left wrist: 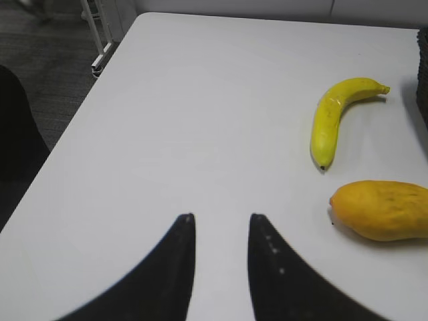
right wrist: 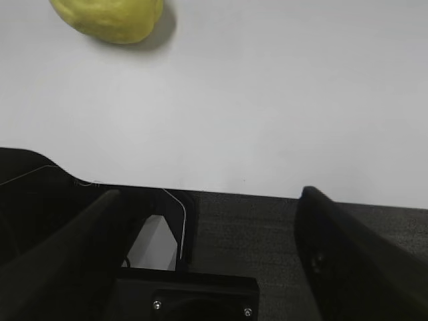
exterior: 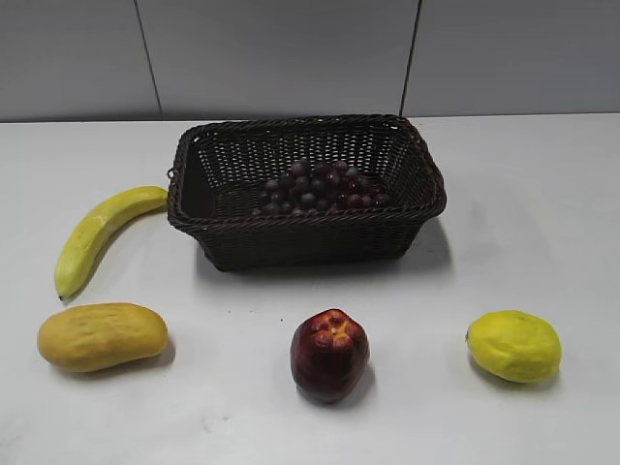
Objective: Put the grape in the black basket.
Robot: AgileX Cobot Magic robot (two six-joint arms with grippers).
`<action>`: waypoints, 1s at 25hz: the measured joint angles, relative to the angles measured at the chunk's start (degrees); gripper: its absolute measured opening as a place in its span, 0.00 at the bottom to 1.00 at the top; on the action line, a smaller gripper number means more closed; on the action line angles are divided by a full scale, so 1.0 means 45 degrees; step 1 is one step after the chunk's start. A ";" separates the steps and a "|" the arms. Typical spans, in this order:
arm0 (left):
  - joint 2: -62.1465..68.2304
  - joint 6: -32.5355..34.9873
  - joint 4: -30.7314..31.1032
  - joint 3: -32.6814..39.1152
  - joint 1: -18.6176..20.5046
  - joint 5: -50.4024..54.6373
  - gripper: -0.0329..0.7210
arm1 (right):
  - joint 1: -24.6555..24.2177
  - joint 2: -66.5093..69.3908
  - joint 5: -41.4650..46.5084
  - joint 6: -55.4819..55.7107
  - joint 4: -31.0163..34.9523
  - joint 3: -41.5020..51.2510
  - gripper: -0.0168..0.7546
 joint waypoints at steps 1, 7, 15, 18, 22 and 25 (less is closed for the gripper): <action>0.0000 0.0000 0.0000 0.0000 0.0000 0.0000 0.33 | 0.0000 -0.0478 0.0000 0.0000 0.0000 0.0245 0.79; 0.0000 0.0000 0.0000 0.0000 0.0000 0.0000 0.33 | 0.0000 -0.2935 -0.0267 0.0122 0.0000 0.0688 0.79; 0.0000 0.0000 0.0000 0.0000 0.0000 0.0000 0.33 | 0.0000 -0.5534 -0.0454 0.0386 -0.0045 0.0817 0.79; 0.0000 0.0000 0.0000 0.0000 0.0000 0.0000 0.33 | 0.0000 -0.6437 -0.0454 0.0396 -0.0045 0.0828 0.79; 0.0000 0.0000 0.0000 0.0000 0.0000 0.0000 0.33 | 0.0000 -0.7460 -0.0467 0.0396 -0.0045 0.0828 0.79; 0.0000 0.0000 0.0000 0.0000 0.0000 0.0000 0.33 | 0.0000 -0.8075 -0.0470 0.0396 -0.0045 0.0828 0.79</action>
